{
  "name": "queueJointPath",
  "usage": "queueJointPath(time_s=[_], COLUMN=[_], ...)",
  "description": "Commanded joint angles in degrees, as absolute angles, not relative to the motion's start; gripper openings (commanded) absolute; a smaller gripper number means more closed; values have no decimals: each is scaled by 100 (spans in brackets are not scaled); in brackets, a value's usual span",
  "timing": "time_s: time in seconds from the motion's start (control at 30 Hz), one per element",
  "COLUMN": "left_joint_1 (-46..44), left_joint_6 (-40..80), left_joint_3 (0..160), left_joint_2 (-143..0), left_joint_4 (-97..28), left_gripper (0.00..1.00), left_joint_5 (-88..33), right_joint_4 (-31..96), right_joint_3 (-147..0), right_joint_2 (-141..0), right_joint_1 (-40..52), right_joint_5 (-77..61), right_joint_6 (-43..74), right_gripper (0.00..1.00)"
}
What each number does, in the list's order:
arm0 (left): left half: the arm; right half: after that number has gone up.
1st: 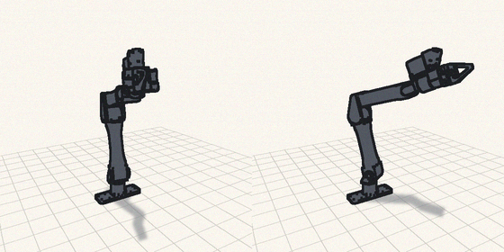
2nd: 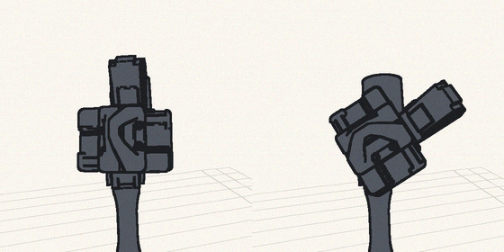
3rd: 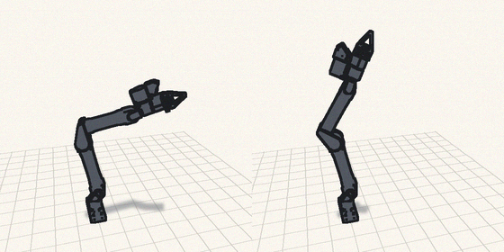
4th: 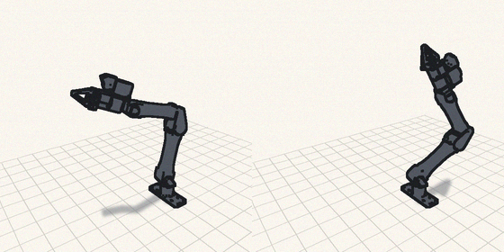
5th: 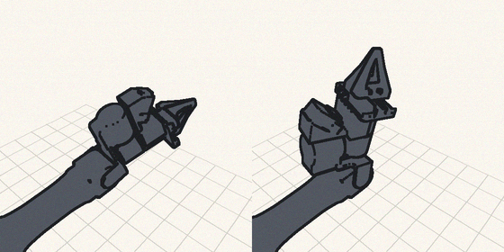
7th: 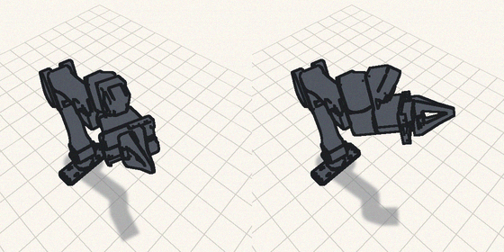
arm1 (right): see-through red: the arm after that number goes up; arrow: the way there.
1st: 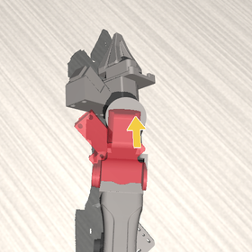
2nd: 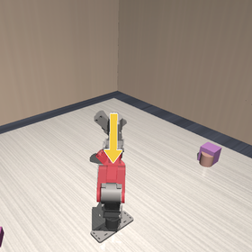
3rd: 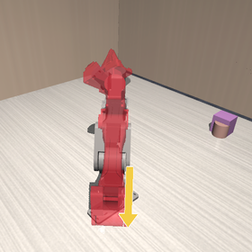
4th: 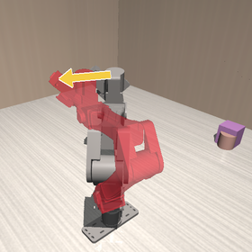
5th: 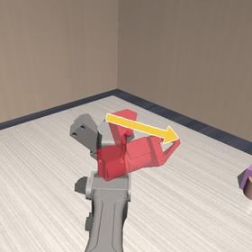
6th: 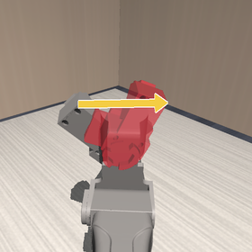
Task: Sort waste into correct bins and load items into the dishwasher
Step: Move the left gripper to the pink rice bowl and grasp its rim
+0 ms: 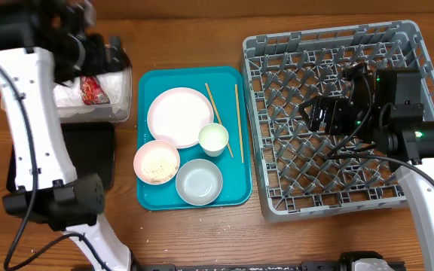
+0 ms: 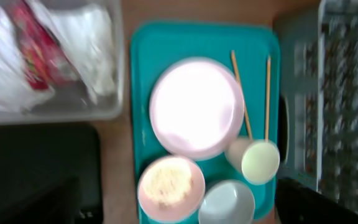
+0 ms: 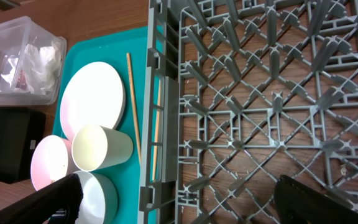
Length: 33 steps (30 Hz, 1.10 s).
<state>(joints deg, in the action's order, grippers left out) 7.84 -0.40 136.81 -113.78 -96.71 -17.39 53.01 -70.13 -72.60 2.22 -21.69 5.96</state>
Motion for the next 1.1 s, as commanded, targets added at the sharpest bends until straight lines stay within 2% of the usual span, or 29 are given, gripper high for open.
queueJointPath(time_s=[0.0,0.33,0.47,0.67,0.77,0.9,1.07], left_joint_1=[552,-600,-742,-781,-797,-801,-882], left_joint_6=[-150,25,152,128,322,1715,2110], left_joint_3=[12672,10958,10713,10669,10652,10460,9959], left_joint_2=[-11089,-11048,-11050,-11074,-11104,-11109,-11109], left_joint_4=[-9682,-8927,-8538,-8097,-8287,-8635,-8576], left_gripper=[100,100,100,100,79,75,75], left_joint_5=[-1697,-1345,-1214,-1785,-1636,-718,-556], right_joint_4=[5207,5155,5179,5133,5164,5175,5175], right_joint_3=[-7142,-7142,-7142,-7142,-7142,-7142,-7137], right_joint_2=[-7247,-7247,-7247,-7247,-7247,-7247,-7247], right_joint_1=[185,185,185,185,185,185,185], right_joint_5=[-2222,-2222,-2222,-2220,-2220,-2217,-2217], right_joint_6=[596,598,596,596,596,596,593], right_gripper=[100,100,100,100,100,100,100])
